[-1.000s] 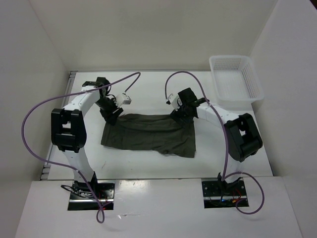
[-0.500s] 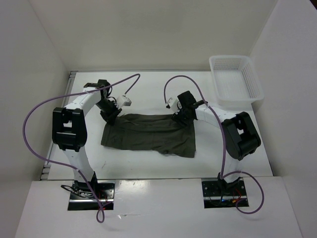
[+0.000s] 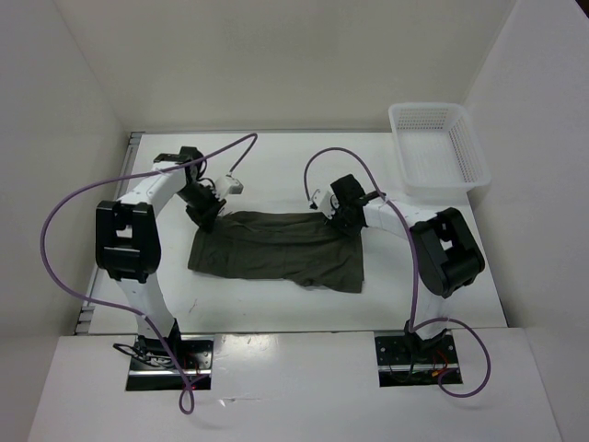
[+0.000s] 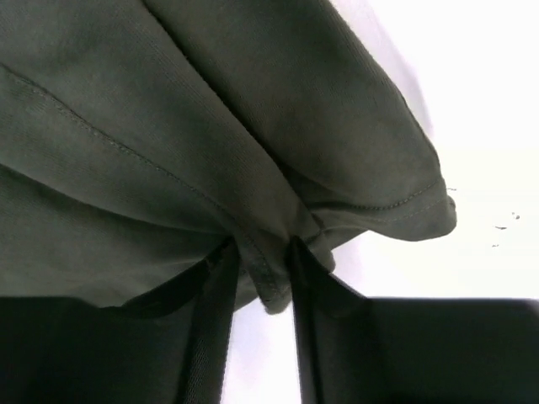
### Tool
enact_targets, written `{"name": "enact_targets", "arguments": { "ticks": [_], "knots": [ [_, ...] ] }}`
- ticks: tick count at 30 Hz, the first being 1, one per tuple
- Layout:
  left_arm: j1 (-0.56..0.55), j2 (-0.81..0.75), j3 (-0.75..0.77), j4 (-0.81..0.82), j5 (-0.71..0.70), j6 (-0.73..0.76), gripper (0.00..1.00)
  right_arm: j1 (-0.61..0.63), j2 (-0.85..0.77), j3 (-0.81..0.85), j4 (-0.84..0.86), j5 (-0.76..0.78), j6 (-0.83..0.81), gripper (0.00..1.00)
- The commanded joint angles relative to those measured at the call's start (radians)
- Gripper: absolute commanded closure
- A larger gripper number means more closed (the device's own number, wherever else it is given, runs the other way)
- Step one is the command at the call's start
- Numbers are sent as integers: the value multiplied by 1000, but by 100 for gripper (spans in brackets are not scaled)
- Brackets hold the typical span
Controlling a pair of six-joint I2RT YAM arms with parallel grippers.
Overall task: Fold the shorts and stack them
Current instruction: Fold the shorts
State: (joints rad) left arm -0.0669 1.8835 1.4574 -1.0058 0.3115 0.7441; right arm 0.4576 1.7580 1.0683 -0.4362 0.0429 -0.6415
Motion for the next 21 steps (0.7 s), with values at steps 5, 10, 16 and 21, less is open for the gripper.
{"name": "enact_targets", "arguments": {
  "ticks": [5,10,16,21],
  "knots": [
    [45,-70,57,-14,98,-61,100,-7,-32,62,65,25,15,97],
    [114,-81,67,-5,158,-123,100,-77,-42,176,-34,-54,16,100],
    [214,-81,11,79,268,-230,100,-123,-20,214,-87,-152,6,100],
    [259,5,-23,170,291,-327,93,-160,72,286,-61,-206,83,91]
  ]
}}
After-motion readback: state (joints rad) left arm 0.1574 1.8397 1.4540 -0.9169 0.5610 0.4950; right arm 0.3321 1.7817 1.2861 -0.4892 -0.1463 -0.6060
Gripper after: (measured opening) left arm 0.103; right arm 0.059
